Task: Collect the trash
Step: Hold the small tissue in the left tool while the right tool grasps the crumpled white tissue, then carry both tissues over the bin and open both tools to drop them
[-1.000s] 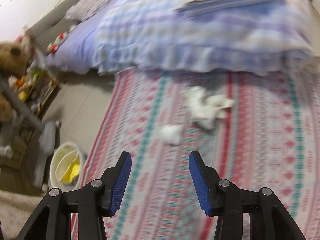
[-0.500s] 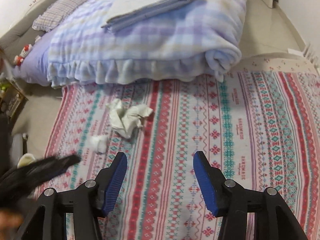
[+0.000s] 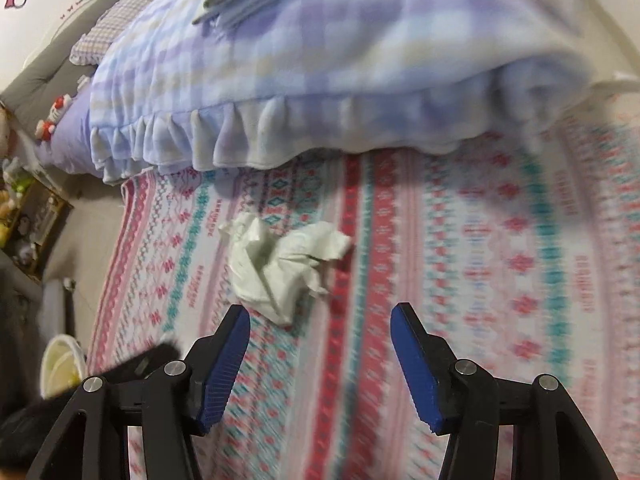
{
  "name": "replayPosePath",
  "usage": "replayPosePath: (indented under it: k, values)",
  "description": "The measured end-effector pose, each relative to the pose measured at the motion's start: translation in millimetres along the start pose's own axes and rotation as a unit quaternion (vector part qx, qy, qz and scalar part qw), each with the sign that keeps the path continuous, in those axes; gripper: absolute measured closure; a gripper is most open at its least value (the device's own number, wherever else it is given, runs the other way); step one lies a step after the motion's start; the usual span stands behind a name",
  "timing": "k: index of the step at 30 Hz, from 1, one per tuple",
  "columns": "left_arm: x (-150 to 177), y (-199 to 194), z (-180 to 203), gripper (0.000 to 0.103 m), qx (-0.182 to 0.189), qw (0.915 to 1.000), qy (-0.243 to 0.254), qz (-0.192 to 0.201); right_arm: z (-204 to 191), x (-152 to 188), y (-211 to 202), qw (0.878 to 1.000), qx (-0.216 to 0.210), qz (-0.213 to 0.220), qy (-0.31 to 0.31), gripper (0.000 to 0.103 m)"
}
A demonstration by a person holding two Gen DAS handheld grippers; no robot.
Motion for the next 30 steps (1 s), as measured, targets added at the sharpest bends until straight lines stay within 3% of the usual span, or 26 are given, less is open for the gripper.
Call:
replayPosePath:
  k: [3,5,8,11,12,13,14,22,30]
  values:
    - [13,-30,-37,0.085,-0.001,0.9997,-0.016,0.016,-12,-5,21,1.0,-0.016,-0.004,0.005,0.039]
    - [19,-32,-61,0.086,0.002,0.999,-0.044,0.007,-21,-10,34,1.0,-0.013,-0.005,-0.006,0.039]
    - [20,-34,-85,0.086,-0.01,0.9985,-0.053,0.006,-28,-14,53,1.0,0.013,-0.009,-0.018,0.031]
    - [17,-51,-104,0.086,-0.006,0.998,-0.059,0.021,-29,-14,66,0.999,0.033,-0.016,-0.012,0.031]
    - [15,-56,-109,0.086,0.001,0.9977,-0.063,0.025,-30,-12,70,0.999,0.029,-0.022,-0.012,0.036]
    - [14,-64,-115,0.086,0.007,0.9973,-0.066,0.031,-31,-9,74,0.999,0.037,-0.033,-0.019,0.076]
    - [13,-70,-120,0.086,0.011,0.9971,-0.067,0.035,-32,-9,75,0.998,0.038,-0.041,-0.023,0.08]
    - [2,-86,-182,0.085,0.0,0.9938,-0.108,0.024,-78,-28,-5,0.998,-0.001,0.037,-0.044,0.081]
    - [7,-86,-240,0.085,-0.043,0.9896,-0.134,0.027,-171,13,-16,0.989,-0.036,0.026,-0.14,0.081]
Point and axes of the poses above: each gripper's, at about its wrist camera, not at the fingertips, and y roughly the way its jaws point, z to its right, x to its underside, the point moved 4 cm from there along y, roughly the way its jaws point, and after that the axes turned 6 degrees about -y, right-handed, at the moved point
